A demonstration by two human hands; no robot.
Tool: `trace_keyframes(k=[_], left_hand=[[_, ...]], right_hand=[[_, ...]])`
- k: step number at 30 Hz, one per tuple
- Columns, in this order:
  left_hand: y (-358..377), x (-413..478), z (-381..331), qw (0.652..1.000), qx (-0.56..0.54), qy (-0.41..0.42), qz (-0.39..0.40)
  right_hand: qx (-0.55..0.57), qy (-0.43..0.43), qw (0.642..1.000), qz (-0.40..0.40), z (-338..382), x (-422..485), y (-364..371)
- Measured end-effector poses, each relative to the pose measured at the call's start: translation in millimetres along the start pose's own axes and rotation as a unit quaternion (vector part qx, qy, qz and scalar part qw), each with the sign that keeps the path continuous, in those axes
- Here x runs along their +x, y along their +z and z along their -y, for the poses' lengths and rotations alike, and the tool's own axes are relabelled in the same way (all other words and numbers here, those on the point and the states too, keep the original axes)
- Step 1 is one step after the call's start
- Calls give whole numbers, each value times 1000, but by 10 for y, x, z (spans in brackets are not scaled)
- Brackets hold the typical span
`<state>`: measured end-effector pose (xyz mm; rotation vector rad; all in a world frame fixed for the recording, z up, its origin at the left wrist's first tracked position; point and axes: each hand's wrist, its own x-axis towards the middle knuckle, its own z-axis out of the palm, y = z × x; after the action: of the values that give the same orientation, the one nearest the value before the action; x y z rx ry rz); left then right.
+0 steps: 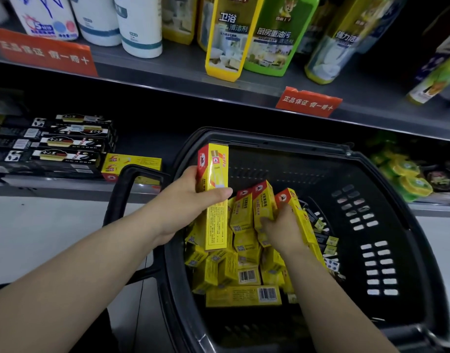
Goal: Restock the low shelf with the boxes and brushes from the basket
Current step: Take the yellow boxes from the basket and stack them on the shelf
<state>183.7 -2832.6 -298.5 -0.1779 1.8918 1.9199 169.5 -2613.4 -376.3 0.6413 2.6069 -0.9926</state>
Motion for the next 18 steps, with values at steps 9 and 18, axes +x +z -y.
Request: trace_keyframes(k=[9,18], left_hand=[[40,21,-2,993,-118,-3,-21],[-299,-71,-139,973,-198,38,-109]], right_hand=[[199,-205,958,-19,446,-852,-301],[255,-300,893,218,1114,-995,-147]])
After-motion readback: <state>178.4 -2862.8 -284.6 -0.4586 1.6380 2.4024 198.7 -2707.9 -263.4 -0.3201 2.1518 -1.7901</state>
